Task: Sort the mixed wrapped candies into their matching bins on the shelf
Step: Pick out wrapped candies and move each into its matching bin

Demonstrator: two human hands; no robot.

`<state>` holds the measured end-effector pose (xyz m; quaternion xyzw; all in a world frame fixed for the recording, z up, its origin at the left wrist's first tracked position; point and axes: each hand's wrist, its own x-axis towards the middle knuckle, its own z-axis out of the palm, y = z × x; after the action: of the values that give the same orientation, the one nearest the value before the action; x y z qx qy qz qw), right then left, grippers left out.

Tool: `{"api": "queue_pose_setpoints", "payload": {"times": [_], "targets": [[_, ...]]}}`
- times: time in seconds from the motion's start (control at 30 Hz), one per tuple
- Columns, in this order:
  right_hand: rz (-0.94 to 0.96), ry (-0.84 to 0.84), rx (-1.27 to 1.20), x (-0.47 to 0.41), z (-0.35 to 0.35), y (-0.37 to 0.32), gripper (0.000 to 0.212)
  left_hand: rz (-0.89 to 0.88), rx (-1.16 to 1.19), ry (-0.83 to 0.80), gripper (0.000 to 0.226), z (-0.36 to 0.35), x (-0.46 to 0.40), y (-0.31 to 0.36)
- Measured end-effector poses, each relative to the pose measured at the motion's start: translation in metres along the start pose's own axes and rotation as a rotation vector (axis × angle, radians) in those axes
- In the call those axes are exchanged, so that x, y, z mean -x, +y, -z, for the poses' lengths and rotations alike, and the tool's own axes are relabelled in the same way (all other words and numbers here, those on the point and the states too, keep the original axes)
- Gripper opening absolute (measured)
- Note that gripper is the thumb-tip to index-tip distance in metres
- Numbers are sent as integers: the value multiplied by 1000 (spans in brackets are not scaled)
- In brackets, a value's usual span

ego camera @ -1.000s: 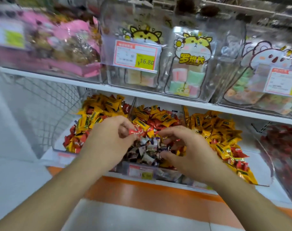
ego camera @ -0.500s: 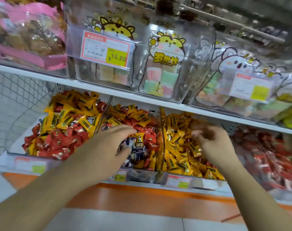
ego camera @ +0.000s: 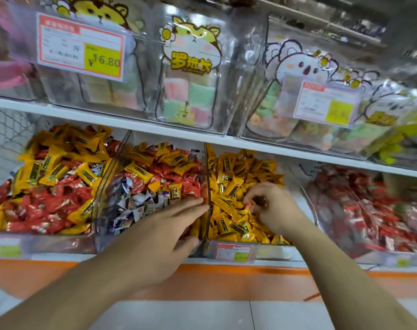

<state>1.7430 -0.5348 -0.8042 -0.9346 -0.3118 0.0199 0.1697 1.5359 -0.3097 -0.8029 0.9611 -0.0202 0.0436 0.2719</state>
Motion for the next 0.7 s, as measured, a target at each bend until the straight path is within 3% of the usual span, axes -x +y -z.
{"api": "queue_pose_setpoints", "payload": {"times": [0.17,0.3,0.4,0.53,0.7], "targets": [[-106,143,-77,8,11,-10,24,20,28,57,58,2,0,2],[-92,234,-405,18,31,-38,16,52,67,166,49,11,2,4],[32,200,-669,29,38,-83,10,106,165,249,54,23,6,7],[148,102,-804,41,28,-141,10,144,260,349,60,39,17,10],[181,57,-854,41,14,-181,10,191,180,435,22,68,37,-3]]}}
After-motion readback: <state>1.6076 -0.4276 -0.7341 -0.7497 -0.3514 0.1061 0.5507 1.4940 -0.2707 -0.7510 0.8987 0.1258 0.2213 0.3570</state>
